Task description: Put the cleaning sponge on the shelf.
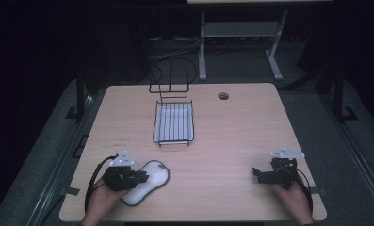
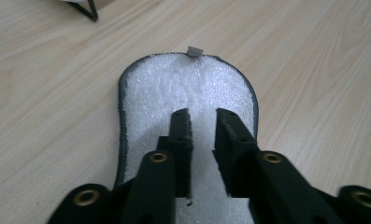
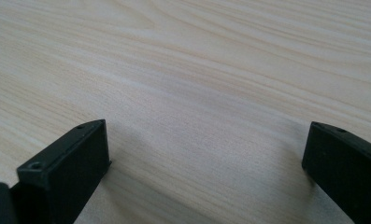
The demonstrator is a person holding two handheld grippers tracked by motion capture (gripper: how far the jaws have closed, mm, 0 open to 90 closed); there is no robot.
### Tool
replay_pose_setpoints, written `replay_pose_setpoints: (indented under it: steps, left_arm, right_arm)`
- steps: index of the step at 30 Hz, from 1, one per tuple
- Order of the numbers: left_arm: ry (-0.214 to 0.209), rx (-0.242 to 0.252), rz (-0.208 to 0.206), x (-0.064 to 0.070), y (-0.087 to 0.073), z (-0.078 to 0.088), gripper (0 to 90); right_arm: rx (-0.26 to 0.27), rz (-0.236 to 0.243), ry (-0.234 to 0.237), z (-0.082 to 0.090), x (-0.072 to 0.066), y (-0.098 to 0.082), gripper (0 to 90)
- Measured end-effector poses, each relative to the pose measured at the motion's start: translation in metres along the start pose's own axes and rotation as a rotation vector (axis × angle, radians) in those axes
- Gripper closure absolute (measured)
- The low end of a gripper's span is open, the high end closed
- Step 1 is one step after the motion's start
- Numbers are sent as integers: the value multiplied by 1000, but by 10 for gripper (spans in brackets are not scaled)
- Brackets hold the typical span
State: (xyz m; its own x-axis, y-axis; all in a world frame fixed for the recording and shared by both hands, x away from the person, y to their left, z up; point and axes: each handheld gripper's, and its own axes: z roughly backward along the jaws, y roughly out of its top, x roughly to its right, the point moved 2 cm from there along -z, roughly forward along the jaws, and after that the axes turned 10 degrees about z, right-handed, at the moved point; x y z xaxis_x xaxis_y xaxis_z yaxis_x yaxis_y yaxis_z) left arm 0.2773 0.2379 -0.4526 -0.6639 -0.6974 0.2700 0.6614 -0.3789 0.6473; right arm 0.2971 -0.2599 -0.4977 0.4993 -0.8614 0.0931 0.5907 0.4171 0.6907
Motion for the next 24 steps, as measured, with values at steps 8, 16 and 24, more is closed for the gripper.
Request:
replay_pose_setpoints:
  steps: [8,16,24]
  left_arm:
    - [22,40,62,-9,-1,7,365]
    - [75,24,40,-11,-5,1,131]
    - [64,7,40,-10,-8,-6,129]
  right_arm:
    - [0,1,0,0,0,0,2]
    - [0,2,0,0,0,0,2]
    - [1,3,-1,0,0,0,2]
